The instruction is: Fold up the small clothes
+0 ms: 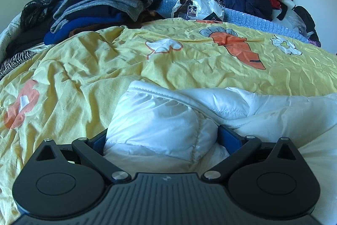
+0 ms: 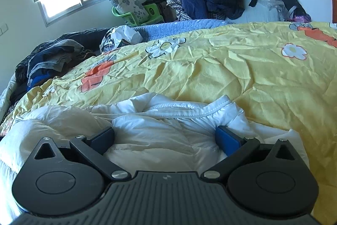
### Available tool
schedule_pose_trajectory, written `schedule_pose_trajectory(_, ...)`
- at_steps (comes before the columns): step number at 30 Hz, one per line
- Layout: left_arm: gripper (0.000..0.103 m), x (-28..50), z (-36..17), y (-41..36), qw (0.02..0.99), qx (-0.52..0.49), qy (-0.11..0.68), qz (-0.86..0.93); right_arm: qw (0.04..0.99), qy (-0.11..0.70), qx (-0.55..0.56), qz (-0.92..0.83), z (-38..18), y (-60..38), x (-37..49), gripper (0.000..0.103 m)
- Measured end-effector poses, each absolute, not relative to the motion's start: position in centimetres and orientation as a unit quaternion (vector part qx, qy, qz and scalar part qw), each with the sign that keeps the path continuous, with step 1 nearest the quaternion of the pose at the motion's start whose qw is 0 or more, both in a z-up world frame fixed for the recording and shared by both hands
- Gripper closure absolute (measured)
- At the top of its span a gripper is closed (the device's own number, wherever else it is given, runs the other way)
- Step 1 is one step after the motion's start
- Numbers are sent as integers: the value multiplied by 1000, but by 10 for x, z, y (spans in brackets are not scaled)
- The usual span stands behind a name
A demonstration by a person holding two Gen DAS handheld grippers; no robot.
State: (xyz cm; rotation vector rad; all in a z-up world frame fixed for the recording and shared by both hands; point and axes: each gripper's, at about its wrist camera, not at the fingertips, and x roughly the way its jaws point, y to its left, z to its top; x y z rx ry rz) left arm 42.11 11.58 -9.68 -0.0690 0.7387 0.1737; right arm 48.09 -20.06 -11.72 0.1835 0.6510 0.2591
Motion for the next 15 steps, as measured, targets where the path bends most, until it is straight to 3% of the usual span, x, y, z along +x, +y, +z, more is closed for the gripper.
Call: schedule_pose_trajectory(15, 0, 420, -94, 114, 929, -29, 357, 89, 937, 329, 40, 109, -117, -186, 482, 3)
